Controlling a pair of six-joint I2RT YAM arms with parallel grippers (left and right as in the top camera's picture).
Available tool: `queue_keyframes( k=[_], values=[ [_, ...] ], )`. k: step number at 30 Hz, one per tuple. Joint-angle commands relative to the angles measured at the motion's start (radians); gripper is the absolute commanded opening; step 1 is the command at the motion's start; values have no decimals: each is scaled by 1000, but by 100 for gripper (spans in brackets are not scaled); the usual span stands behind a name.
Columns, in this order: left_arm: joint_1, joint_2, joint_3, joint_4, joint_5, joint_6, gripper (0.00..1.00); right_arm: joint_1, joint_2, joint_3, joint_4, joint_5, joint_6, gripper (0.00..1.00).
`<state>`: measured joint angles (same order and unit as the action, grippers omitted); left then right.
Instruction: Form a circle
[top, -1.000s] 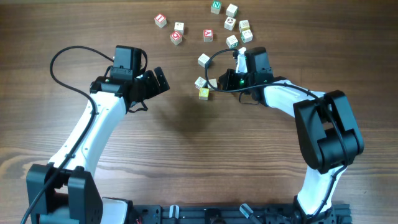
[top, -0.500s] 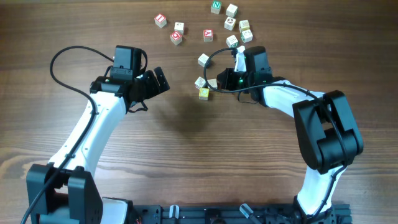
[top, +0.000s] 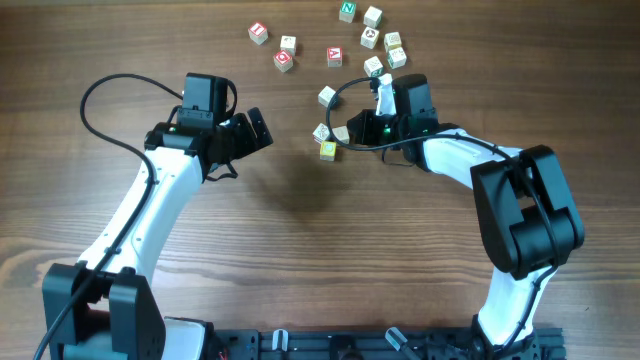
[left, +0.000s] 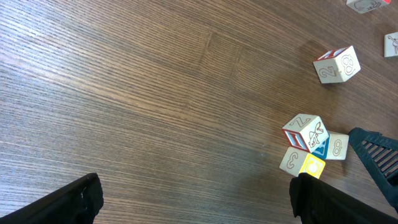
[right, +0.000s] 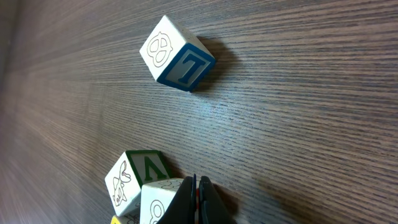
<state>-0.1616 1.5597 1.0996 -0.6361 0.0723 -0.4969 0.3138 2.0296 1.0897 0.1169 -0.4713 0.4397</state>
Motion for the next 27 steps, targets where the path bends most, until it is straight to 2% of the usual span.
queue_keyframes(
  k=[1,14,19,23,25,26,27],
  values=[
    [3,-1,-1,0,-10,19,100,6,16,10,7,-27,-22,5],
    [3,-1,-1,0,-10,19,100,-3,16,10,13,-14,-21,4],
    [3,-1,-1,0,-10,19,100,-85,-2,10,-15,2,10,5],
    [3,-1,-1,0,-10,19,100,-178,-144,10,-139,4,5,5],
    [3,-1,-1,0,-10,19,100,-208,-274,10,-236,11,5,12],
    [3,-1,-1,0,-10,19,100,-216,-338,10,-281,11,8,19],
    [3,-1,-1,0,-10,19,100,-222,-438,10,-344,11,9,52]
  ],
)
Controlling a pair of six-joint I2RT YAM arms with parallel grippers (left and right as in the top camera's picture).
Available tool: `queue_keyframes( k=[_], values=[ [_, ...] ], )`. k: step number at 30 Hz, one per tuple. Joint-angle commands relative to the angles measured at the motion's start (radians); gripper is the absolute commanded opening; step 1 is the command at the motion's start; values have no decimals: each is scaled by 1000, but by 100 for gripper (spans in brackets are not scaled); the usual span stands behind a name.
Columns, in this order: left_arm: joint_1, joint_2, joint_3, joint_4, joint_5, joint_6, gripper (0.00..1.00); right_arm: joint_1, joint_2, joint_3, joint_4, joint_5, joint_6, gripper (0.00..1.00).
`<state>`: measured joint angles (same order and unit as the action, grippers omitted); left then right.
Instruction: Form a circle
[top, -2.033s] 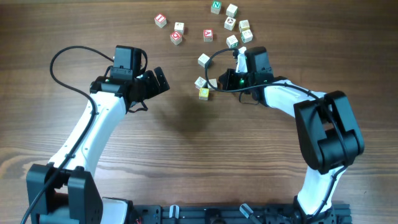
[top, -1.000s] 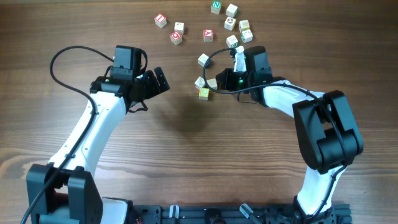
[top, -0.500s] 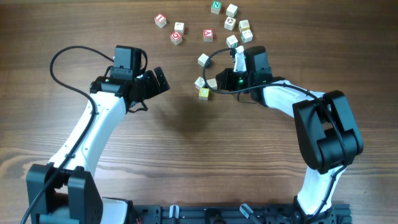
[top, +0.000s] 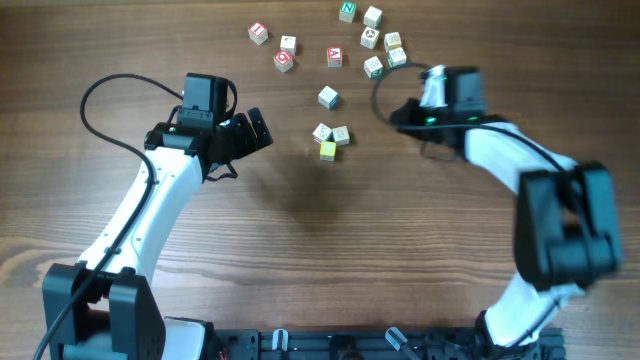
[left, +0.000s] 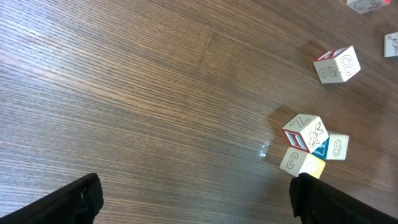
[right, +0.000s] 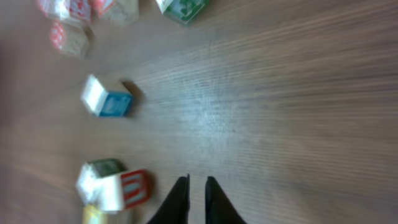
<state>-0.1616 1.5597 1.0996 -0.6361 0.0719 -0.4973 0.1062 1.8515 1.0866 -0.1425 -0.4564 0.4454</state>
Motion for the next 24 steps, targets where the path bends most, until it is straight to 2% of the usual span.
queue_keyframes(
  k=[1,2,7,9,15,21,24],
  values=[
    [3,-1,-1,0,-10,19,100,-15,-312,13,-113,6,2,87],
    [3,-1,-1,0,-10,19,100,-15,-416,13,-181,56,3,100],
    [3,-1,-1,0,-10,19,100,-15,-744,13,-347,120,-1,100],
    [3,-1,-1,0,-10,19,100,-15,-863,13,-426,138,-47,100],
    [3,-1,-1,0,-10,19,100,-15,-1126,13,-628,311,-105,100],
    [3,-1,-1,0,-10,19,100,-15,-1262,11,-591,210,-405,100],
    [3,-1,-1,0,-10,19,100,-15,-1407,-32,-552,197,-573,100]
  ],
)
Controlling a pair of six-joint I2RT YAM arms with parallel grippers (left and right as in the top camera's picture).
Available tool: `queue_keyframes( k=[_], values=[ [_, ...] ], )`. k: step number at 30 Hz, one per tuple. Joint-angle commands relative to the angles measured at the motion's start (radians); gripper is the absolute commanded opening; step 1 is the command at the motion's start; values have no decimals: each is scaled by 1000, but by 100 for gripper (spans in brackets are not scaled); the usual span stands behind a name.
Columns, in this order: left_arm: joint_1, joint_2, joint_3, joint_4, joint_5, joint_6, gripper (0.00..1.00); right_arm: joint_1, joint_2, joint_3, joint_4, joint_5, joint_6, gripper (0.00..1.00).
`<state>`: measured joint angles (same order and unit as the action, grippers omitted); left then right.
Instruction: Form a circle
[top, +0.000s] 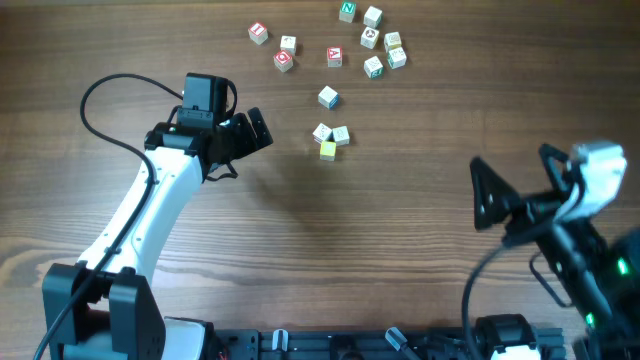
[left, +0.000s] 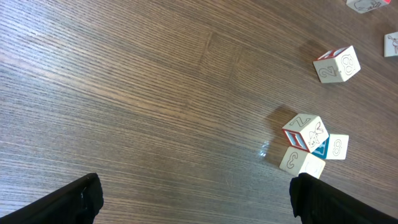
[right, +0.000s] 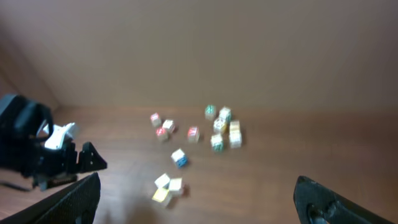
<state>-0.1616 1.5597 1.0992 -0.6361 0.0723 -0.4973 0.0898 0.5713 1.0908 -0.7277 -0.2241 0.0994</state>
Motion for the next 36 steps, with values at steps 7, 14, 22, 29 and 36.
queue_keyframes(
  k=[7,14,22,29,36],
  values=[
    [3,-1,-1,0,-10,19,100,-89,-500,-446,417,-67,-193,100],
    [3,-1,-1,0,-10,19,100,-127,-568,-858,915,-137,-95,100],
    [3,-1,-1,0,-10,19,100,-129,-568,-1086,1032,106,138,100],
    [3,-1,-1,0,-10,19,100,-129,-568,-1086,725,94,149,100],
    [3,-1,-1,0,-10,19,100,-129,-566,-1086,737,90,222,100]
  ],
)
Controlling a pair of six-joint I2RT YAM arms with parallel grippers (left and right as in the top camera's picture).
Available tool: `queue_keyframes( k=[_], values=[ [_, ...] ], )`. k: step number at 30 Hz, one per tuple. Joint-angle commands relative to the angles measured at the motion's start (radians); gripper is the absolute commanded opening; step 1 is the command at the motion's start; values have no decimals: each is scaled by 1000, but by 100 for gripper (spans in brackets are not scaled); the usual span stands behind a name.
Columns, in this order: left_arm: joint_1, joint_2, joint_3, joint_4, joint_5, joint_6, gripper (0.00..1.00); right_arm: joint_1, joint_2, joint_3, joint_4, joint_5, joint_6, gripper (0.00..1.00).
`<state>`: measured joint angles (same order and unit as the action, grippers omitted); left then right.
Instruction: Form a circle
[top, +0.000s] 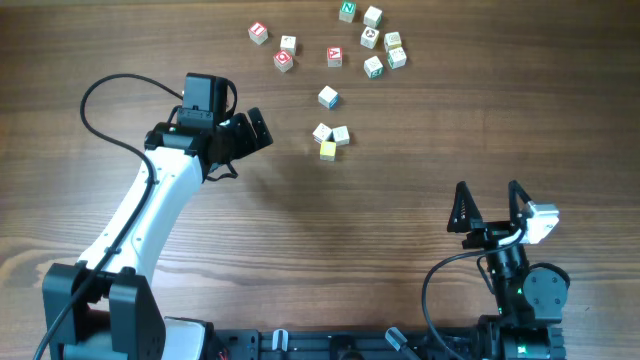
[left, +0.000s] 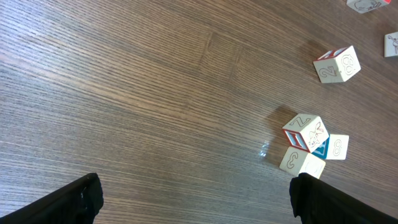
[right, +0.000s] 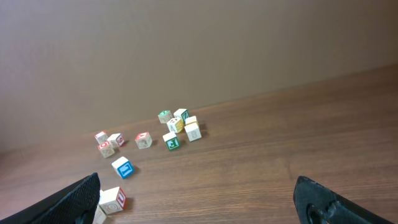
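Observation:
Several small lettered wooden blocks lie scattered at the far side of the table. A tight cluster of three blocks (top: 330, 139) (left: 310, 149) sits nearest the middle, with a blue-faced block (top: 328, 97) (right: 122, 167) just beyond it. Further back lie a loose group (top: 380, 40) (right: 177, 126) and a few red-marked blocks (top: 284, 60). My left gripper (top: 248, 135) (left: 196, 205) hovers open to the left of the cluster, holding nothing. My right gripper (top: 488, 195) (right: 199, 202) is open and empty at the near right, far from all blocks.
The wooden table (top: 380, 220) spreads bare between the blocks and my right arm's base (top: 520, 290). A black cable (top: 100, 110) loops beside the left arm. A plain wall (right: 199, 50) rises behind the far table edge.
My right arm has drawn back and now sits folded at the near right edge, its open gripper facing the far side. The blocks and left arm have not moved.
My right gripper was shut and low beside the cluster of three blocks. Then it was off to the right of the blocks, slightly parted. Later it was wide open far to the near right, and now rests folded there. The left arm stayed still throughout.

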<state>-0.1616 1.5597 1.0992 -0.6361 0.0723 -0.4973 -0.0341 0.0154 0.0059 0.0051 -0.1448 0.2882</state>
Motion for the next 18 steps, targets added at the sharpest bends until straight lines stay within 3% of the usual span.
queue_keyframes(
  k=[1,7,13,18],
  values=[
    [3,-1,-1,0,-10,19,100,-5,-11,-1,4,11,33,100],
    [3,-1,-1,0,-10,19,100,-5,-11,-1,4,11,33,100],
    [-6,-67,-24,-2,-173,49,100,-5,-11,-1,4,11,33,100],
    [-62,-380,-358,510,-201,169,100,-5,-11,-1,4,11,33,100]
  ],
)
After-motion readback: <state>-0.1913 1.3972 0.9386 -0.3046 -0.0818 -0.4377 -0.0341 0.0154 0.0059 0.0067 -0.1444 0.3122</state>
